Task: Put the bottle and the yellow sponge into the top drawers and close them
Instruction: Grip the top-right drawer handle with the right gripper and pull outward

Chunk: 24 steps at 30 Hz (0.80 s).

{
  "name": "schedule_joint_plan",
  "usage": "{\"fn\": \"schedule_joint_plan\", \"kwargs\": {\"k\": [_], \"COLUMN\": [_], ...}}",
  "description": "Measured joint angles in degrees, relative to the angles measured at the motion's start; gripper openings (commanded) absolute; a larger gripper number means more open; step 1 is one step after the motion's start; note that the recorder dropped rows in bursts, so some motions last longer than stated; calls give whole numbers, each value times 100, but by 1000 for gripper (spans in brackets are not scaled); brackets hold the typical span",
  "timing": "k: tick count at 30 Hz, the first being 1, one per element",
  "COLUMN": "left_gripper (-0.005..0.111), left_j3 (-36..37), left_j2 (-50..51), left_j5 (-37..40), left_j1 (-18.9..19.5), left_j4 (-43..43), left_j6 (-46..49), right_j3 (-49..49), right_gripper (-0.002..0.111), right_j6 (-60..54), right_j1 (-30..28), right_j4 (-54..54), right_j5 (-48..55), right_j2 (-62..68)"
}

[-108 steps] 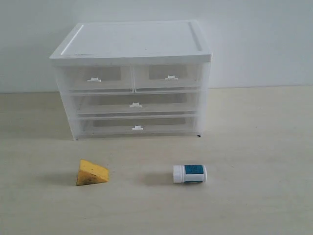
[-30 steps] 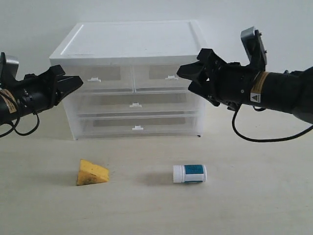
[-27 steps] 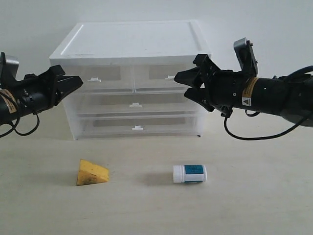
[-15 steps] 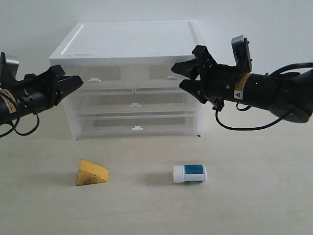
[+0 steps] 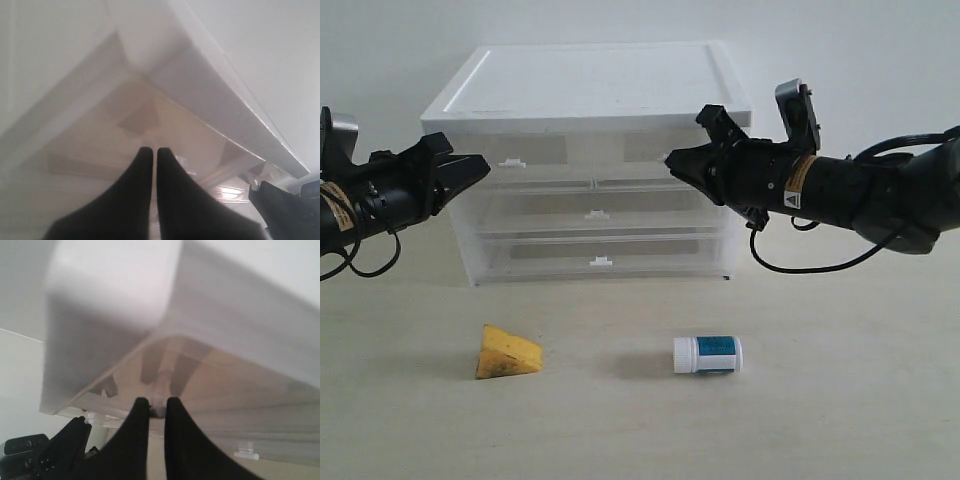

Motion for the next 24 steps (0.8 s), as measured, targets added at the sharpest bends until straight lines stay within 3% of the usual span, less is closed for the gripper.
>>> {"fn": "schedule_joint_plan", "kwargs": {"k": [16, 24], "left_gripper": [4, 4], "left_j3": [0, -210], "left_j2": [5, 390], "left_j5": [0, -91], "left_j1": [34, 3], "left_j4": [0, 308], "left_j6": [0, -48], "right_j3": [-43, 460], "right_gripper": [0, 0], "right_j6": [762, 751], "right_j1": [-64, -77], "right_j4": [-1790, -1779], "right_j5": [-442, -934], "right_j2": [-30, -128]}}
